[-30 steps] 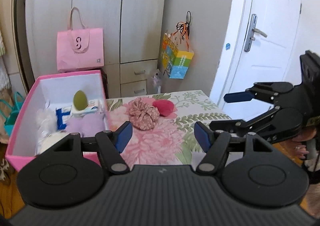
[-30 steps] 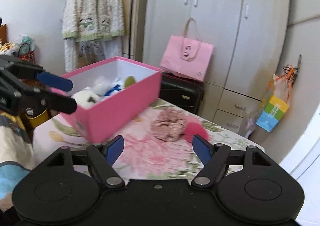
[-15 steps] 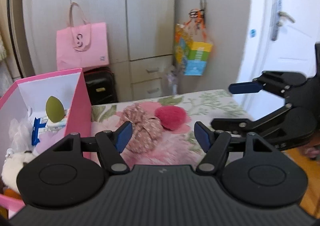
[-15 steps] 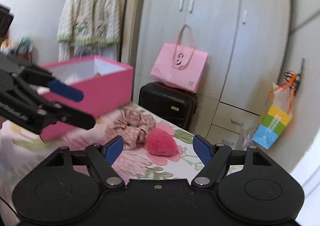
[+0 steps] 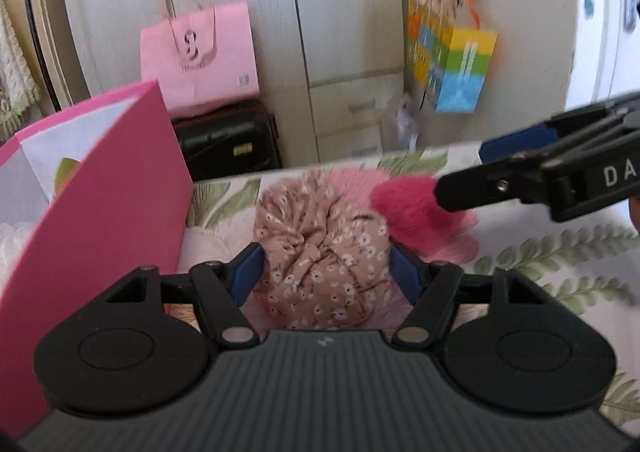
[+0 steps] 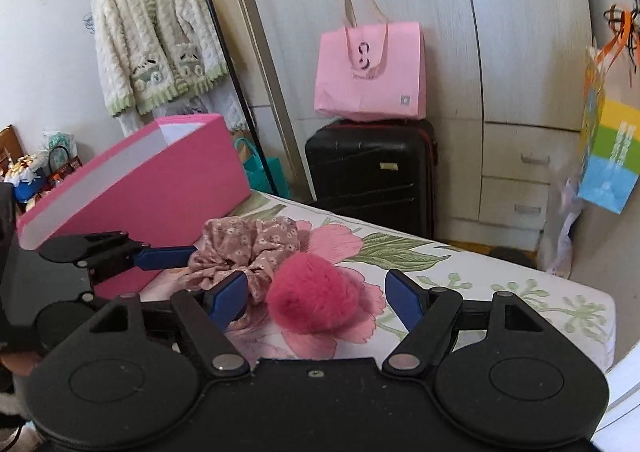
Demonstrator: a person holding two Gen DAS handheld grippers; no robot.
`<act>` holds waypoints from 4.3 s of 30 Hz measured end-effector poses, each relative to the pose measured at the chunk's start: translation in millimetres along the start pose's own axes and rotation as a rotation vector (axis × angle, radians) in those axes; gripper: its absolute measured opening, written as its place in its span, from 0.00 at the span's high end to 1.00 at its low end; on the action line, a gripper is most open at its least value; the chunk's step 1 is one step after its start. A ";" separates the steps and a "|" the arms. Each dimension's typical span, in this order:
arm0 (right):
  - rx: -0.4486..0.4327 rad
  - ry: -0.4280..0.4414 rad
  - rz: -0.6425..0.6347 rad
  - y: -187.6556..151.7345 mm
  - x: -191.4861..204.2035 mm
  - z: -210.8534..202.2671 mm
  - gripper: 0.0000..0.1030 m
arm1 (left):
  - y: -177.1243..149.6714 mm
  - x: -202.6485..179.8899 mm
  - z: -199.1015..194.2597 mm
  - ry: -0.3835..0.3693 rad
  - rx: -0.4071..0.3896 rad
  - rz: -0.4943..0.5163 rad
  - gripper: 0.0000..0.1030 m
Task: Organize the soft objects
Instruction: 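Move the left tool to the pink scrunchie while the right tool approaches the pink pompom, then close the left tool on the scrunchie while the right tool grasps the pompom, then lift the scrunchie with the left tool while the right tool carries the pompom to the box, then open the left tool dropping the scrunchie in the box while the right tool releases the pompom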
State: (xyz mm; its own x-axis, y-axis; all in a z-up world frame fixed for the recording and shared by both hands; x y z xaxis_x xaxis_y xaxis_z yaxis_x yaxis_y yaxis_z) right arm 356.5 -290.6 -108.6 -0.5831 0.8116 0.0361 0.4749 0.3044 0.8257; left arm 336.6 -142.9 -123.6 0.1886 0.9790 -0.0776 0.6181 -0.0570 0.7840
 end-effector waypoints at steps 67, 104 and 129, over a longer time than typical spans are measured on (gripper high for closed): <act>0.012 -0.043 0.233 -88.3 188.2 -102.9 0.51 | -110.8 79.4 -177.9 -0.253 0.103 -0.186 0.84; -0.005 0.064 -0.148 144.1 217.4 40.0 0.50 | 75.0 239.8 -136.9 -0.103 -0.012 -0.191 0.84; -0.016 0.023 -0.314 149.0 225.0 62.5 0.32 | 84.5 241.8 -96.0 -0.051 0.015 -0.159 0.50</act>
State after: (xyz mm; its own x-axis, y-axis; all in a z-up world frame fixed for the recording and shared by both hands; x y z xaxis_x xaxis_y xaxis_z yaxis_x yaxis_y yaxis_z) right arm 337.3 -31.4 -12.7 -0.7144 0.6677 -0.2092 0.2590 0.5300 0.8075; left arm 361.2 107.8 -17.0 0.1265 0.9646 -0.2313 0.6542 0.0942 0.7504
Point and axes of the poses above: each gripper's, at about its wrist camera, not at the fingertips, and z roughly the way its jaws point, x to its left, y to its top, the point moved 7 cm from there along z, roughly the way its jaws point, and after that the axes turned 14 degrees about -z, right-handed, at the moved point
